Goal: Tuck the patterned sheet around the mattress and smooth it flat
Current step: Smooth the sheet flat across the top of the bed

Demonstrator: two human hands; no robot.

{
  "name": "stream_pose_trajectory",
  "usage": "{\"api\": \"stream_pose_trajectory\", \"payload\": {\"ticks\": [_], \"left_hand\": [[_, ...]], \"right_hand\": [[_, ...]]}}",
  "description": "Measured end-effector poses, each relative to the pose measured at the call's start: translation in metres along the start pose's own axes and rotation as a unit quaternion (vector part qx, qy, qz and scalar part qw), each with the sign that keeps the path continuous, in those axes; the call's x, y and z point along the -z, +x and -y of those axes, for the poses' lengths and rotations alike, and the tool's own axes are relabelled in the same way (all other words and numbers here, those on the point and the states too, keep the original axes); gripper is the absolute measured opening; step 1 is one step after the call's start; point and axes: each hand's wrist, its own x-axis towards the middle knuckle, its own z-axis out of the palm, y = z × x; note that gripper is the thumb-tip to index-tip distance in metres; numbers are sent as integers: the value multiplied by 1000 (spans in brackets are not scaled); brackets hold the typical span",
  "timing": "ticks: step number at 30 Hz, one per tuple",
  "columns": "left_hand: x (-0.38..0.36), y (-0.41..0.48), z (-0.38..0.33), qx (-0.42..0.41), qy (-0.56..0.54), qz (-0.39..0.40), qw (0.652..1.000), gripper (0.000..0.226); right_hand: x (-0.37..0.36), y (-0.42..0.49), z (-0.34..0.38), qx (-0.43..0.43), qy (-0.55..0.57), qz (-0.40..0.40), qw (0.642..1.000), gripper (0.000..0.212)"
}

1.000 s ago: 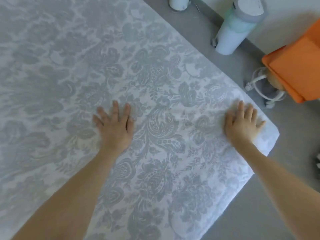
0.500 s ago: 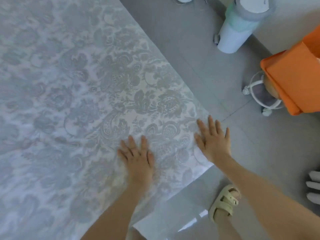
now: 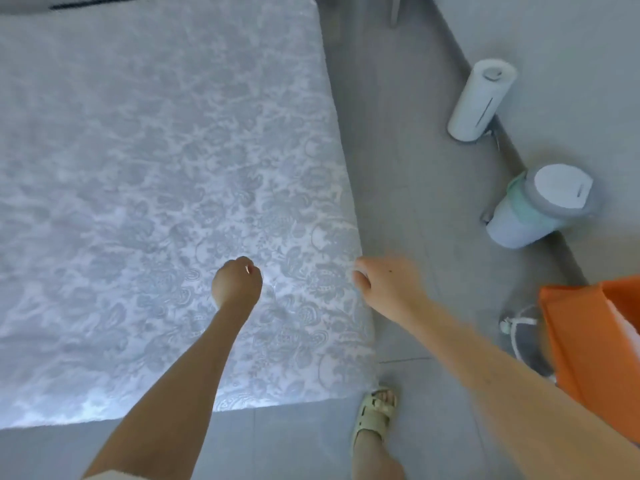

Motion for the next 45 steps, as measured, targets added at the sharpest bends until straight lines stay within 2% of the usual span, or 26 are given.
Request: {"api": "stream_pose_trajectory", "payload": {"ticks": [3, 8, 12, 19, 24, 28, 33, 38, 45], "left_hand": [[32, 18, -22, 50, -35, -33, 998, 25], [70, 74, -61, 109, -76, -80, 988, 26], [90, 117, -92, 156, -97, -89, 979, 27], [125, 181, -171, 212, -117, -113, 964, 29], [139, 215, -219, 276, -146, -176, 934, 27], [140, 240, -230, 322, -158, -208, 910, 25], [142, 283, -205, 384, -155, -253, 874, 27], [134, 359, -152, 434, -132, -285, 845, 31], [60, 489, -59, 461, -98, -240, 849, 42]], "right_hand": [[41, 52, -16, 60, -47, 45, 996, 23], [96, 154, -45, 136, -63, 42, 988, 24], [121, 233, -74, 185, -19, 66, 980, 29], [154, 378, -104, 250, -11, 101, 963, 33], [166, 474, -121, 319, 8, 123, 940, 30], [164, 538, -104, 390, 13, 165, 906, 35], [128, 623, -40, 468, -7, 222, 856, 39], [57, 712, 27, 515, -18, 266, 814, 44], [-98, 822, 98, 571, -69, 290, 765, 50]]}}
